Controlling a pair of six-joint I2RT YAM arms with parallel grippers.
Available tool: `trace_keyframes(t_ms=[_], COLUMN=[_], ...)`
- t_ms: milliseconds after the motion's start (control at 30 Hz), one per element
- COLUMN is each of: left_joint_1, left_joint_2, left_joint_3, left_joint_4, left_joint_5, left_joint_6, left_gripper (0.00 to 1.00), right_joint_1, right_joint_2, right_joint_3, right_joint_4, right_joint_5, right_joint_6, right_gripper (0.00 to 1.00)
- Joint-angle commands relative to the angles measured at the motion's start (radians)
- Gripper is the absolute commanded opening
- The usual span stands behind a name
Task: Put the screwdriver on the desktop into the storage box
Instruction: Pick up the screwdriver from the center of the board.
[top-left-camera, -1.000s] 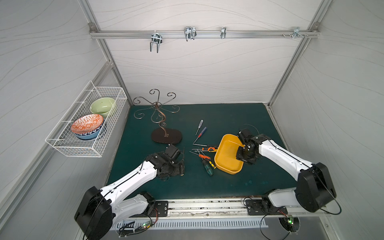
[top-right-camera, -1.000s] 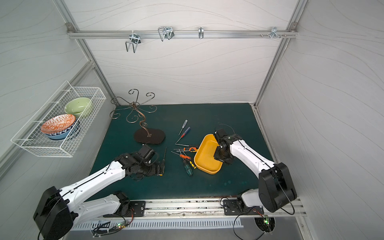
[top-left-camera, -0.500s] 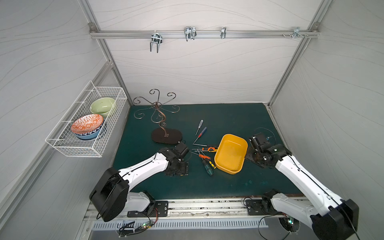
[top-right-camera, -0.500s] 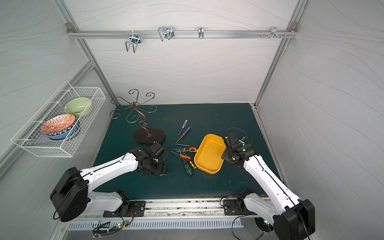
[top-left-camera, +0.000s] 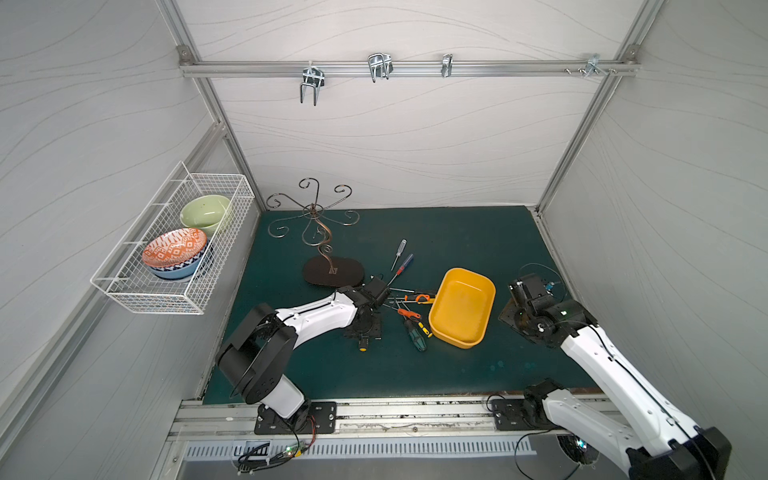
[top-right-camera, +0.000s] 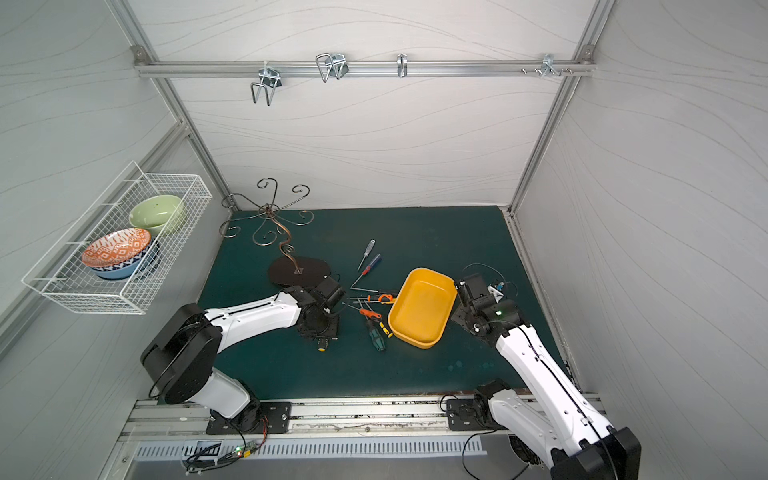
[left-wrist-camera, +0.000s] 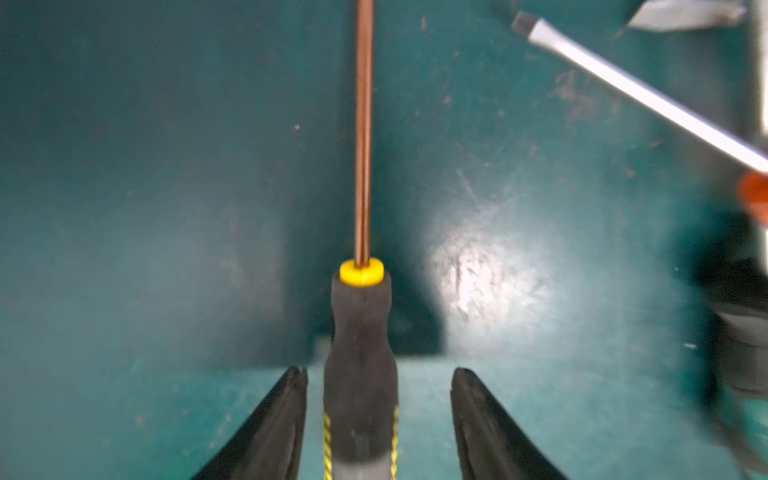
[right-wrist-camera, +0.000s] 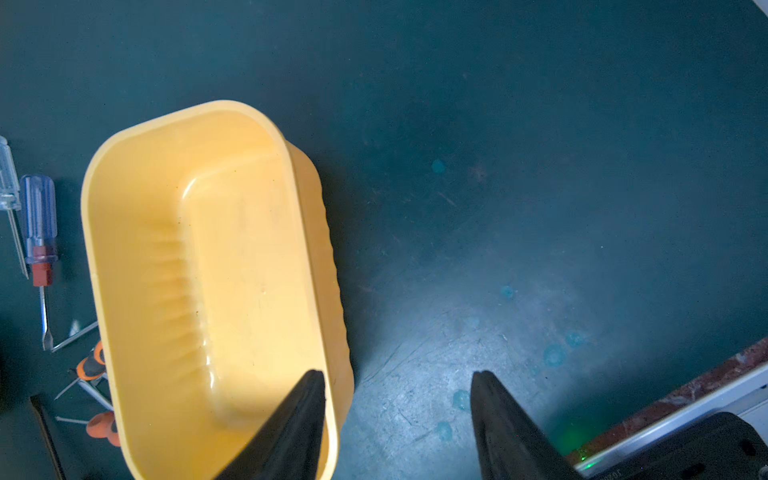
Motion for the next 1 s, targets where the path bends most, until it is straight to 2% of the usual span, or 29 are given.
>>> trace_keyframes(t_ms=[0,67,267,433,600,700,800,967], left_joint_1=[-0.004,-0.004,-0.005,-0.012,-0.109,-0.181,-0.239,-0.315], left_joint_2=[0.02,0.022,0.012,-0.068,-0.207,-0.221,-0.168,0.02], left_joint_3=[0.02,0.013,0.01,0.02,0.094,0.188,0.302,0.516], left_joint_4=[0.031,0.038,0.027,-0.022,-0.081,-0.081,-0.054,-0.02], left_joint_5=[-0.019,-0.02,-0.033,-0.069,-0.131,-0.128,-0.094,-0.039], left_joint_6=[-0.012,-0.016,-0.016,-0.012,0.011,0.039,0.076,0.133], left_gripper=[0.5,0.45,0.2,0.02,0.0,0.0,0.0,0.0], right_joint_1=[-0.008,-0.009,-0.016,-0.018,-0.02,-0.02,-0.021,-0.022], right_joint_2=[-0.008,-0.008,-0.009,-0.021,-0.045,-0.065,-0.09,-0.143], right_joint_3=[-0.005,-0.005,-0.003,-0.008,-0.01,-0.01,-0.003,0.011], right_joint_4=[-0.019,-0.017,-0.018,-0.023,-0.032,-0.039,-0.053,-0.082], right_joint_5=[0.01,0.011,0.015,0.018,0.029,0.041,0.053,0.082], right_joint_6=[0.015,0.015,0.015,0.026,0.028,0.027,0.03,0.035], right_gripper=[0.59,0.59,0.59,0.59,0.59,0.59,0.59,0.59])
